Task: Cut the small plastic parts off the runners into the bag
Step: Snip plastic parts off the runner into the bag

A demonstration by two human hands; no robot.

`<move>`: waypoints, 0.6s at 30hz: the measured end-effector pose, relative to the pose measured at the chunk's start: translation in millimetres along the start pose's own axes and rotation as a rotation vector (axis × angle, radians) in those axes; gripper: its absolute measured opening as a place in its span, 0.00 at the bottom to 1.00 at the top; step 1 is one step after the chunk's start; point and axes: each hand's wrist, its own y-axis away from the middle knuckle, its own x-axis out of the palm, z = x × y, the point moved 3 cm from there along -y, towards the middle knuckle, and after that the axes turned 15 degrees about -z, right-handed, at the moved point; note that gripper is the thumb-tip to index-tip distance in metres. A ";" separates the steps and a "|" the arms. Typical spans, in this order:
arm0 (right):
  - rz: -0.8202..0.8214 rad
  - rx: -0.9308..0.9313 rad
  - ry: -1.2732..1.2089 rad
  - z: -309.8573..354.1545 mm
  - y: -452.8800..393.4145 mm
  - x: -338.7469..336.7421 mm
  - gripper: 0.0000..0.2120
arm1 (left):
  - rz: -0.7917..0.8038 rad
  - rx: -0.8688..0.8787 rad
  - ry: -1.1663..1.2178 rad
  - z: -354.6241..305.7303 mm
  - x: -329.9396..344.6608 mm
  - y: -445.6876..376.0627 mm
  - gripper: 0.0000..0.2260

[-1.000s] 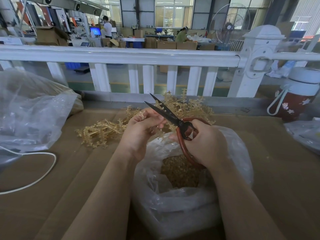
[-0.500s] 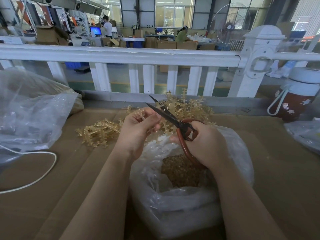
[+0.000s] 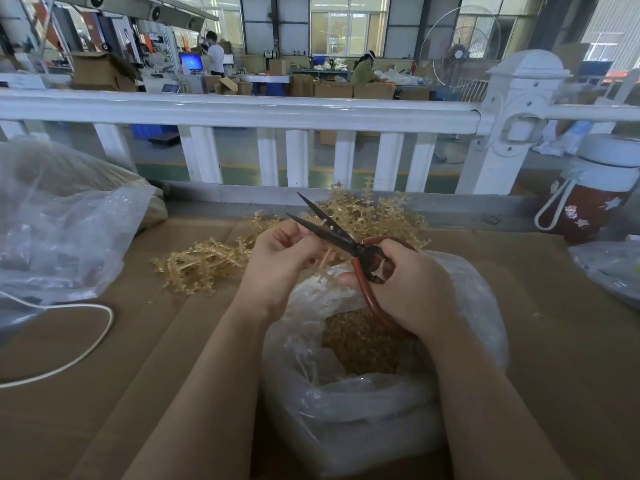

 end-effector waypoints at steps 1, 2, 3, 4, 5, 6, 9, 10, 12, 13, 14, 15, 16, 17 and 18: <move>-0.005 -0.005 0.008 -0.2 0.1 0.1 0.26 | 0.010 0.000 -0.006 -0.1 0.2 0.1 0.05; -0.007 -0.007 0.011 -0.4 0.3 0.1 0.25 | 0.022 0.004 -0.011 -0.5 0.7 0.3 0.06; -0.007 -0.007 0.010 -0.5 0.4 0.0 0.25 | 0.031 0.008 -0.013 -0.7 1.0 0.3 0.06; -0.006 -0.005 0.004 -0.4 0.6 -0.2 0.27 | 0.034 0.012 -0.018 -0.7 1.3 0.1 0.07; -0.002 -0.001 -0.007 -0.1 0.7 -0.5 0.29 | 0.034 0.013 -0.024 -0.6 1.5 0.0 0.08; 0.000 0.006 -0.020 0.1 0.9 -0.5 0.31 | 0.034 0.012 -0.030 -0.7 1.8 0.1 0.09; -0.004 0.016 -0.039 1.0 1.3 -0.8 0.31 | 0.023 0.013 -0.057 -1.4 3.1 1.5 0.09; -0.005 0.018 -0.040 1.5 1.3 -0.7 0.31 | 0.016 0.018 -0.069 -1.8 3.4 1.9 0.08; -0.003 0.027 -0.044 1.7 0.9 -0.5 0.29 | 0.008 0.027 -0.072 -2.2 3.8 2.2 0.05; -0.003 0.032 -0.045 1.5 0.9 -0.3 0.28 | 0.006 0.028 -0.065 -2.2 3.7 2.3 0.04; -0.005 0.035 -0.047 1.4 0.7 -0.3 0.28 | 0.004 0.027 -0.059 -2.1 3.7 2.4 0.04; -0.007 0.037 -0.050 1.5 0.9 -0.3 0.28 | 0.002 0.029 -0.059 -2.6 3.6 2.6 0.04; -0.009 0.038 -0.055 1.6 1.1 -0.4 0.28 | 0.000 0.034 -0.063 -3.8 4.0 3.1 0.04; -0.009 0.040 -0.060 1.6 1.3 -0.4 0.28 | 0.001 0.042 -0.068 -5.5 4.5 3.8 0.03; -0.006 0.041 -0.065 1.4 1.4 -0.1 0.29 | 0.003 0.049 -0.070 -6.9 5.1 4.4 0.03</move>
